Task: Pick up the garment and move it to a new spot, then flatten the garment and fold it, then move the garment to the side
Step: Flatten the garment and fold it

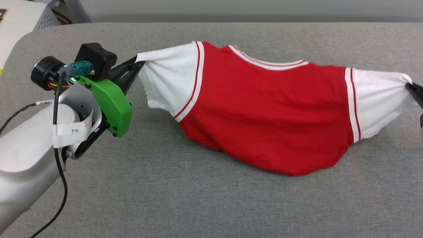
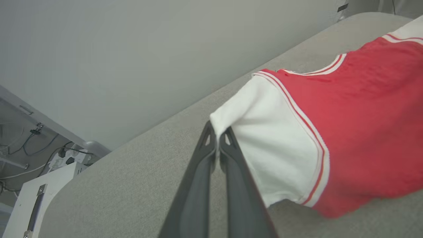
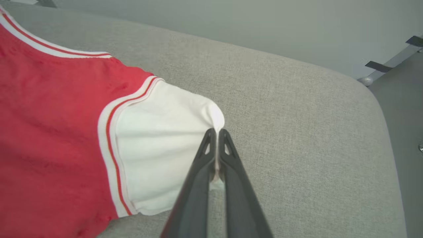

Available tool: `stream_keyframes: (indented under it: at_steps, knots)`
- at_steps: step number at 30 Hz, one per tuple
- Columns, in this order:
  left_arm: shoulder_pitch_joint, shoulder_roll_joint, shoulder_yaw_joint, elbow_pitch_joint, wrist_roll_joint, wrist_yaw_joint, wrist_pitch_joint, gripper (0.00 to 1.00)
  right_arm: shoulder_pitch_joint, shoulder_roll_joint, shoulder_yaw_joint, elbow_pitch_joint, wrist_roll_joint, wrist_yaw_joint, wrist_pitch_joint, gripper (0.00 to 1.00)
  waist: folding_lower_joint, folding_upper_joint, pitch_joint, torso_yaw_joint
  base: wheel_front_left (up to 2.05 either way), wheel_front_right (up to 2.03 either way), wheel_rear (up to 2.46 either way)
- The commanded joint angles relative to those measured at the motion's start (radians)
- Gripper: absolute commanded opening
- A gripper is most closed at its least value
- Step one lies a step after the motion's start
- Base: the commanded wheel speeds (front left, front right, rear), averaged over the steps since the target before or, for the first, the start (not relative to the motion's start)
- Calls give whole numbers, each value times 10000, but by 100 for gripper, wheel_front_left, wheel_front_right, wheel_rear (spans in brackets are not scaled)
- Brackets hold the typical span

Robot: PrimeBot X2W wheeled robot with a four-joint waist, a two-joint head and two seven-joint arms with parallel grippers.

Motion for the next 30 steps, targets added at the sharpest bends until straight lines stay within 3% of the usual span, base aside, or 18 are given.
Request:
stream_keyframes:
  at_steps: [1, 10, 16, 22, 30]
  knots:
    - [-211, 81, 120, -155, 144, 120, -207, 0, -100, -140, -126, -220, 52, -7, -175, 0, 0, 0, -391, -32, 0, 0, 0]
    - [-760, 524, 854, -1440, 641, 878, -1058, 0, 0, -474, -1422, -2049, -296, -7, -824, 0, 0, 0, -935, -77, 0, 0, 0]
    - [-1438, 611, 1418, -2009, 792, 1214, -1309, 0, -134, -266, -2366, -3164, -627, -7, -992, 0, 0, 0, -1088, -107, 0, 0, 0]
    - [-2091, 368, 1685, -1985, 849, 1210, -1350, 0, -692, -14, -2859, -3665, -1076, -7, -1009, 0, 0, 0, -1100, -127, 0, 0, 0]
    - [-3294, -231, 1827, -994, 959, 787, -1231, 0, -2197, 586, -2934, -3181, -2008, -7, -953, 0, 0, 0, -522, -250, 0, 0, 0]
